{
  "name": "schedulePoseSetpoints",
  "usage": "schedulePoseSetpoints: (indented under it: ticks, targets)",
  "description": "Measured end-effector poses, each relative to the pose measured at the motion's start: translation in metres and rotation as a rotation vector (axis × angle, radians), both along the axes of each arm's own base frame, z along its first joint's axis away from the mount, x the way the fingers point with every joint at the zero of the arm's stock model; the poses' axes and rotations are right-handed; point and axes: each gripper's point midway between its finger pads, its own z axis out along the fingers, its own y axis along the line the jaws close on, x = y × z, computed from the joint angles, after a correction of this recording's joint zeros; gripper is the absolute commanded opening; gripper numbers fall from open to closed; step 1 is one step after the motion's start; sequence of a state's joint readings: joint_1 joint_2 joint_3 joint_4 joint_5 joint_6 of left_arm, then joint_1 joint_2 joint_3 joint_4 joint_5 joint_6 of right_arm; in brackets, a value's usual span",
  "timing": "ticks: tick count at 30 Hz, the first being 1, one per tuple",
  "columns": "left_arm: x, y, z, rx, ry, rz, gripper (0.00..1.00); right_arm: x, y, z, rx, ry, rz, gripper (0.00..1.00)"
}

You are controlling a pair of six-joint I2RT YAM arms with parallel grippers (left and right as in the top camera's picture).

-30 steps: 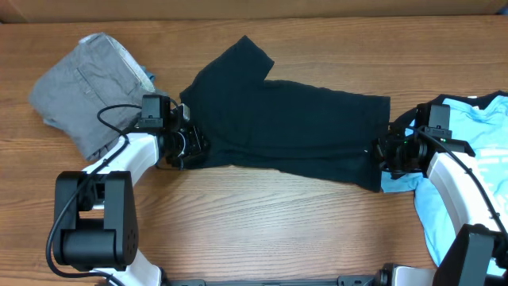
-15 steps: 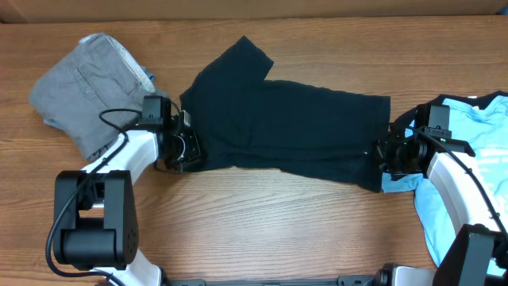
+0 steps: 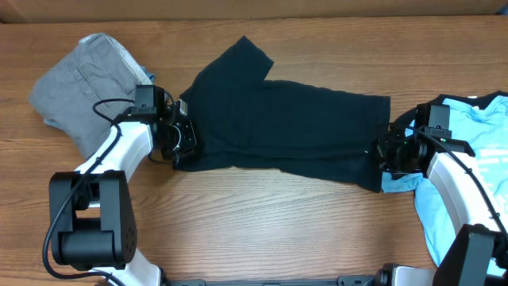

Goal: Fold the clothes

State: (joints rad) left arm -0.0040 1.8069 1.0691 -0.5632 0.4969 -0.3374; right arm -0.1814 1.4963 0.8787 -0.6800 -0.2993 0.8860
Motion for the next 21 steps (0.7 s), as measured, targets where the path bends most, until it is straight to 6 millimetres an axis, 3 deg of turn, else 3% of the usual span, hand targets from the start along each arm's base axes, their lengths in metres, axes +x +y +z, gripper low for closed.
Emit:
schedulePoseSetpoints:
  ticks: [9,16,18,20,21]
  targets:
    - [0.038,-0.007,0.027,-0.049,-0.156,-0.005,0.04,0.007,-0.008,0.001,-0.045,-0.027,-0.01,0.04]
    - [0.055,-0.009,0.038,-0.064,-0.232,0.0,0.04,0.012,-0.013,0.002,-0.079,-0.054,0.004,0.04]
    - [0.057,-0.01,0.039,-0.064,-0.246,-0.002,0.1,0.012,-0.014,0.002,-0.088,-0.055,0.003,0.04]
    - [0.059,-0.013,0.04,-0.066,-0.255,-0.007,0.32,0.014,-0.015,0.002,-0.093,-0.059,0.002,0.06]
    - [0.059,-0.015,0.041,-0.065,-0.257,-0.012,0.4,0.014,-0.016,0.002,-0.097,-0.059,0.002,0.13]
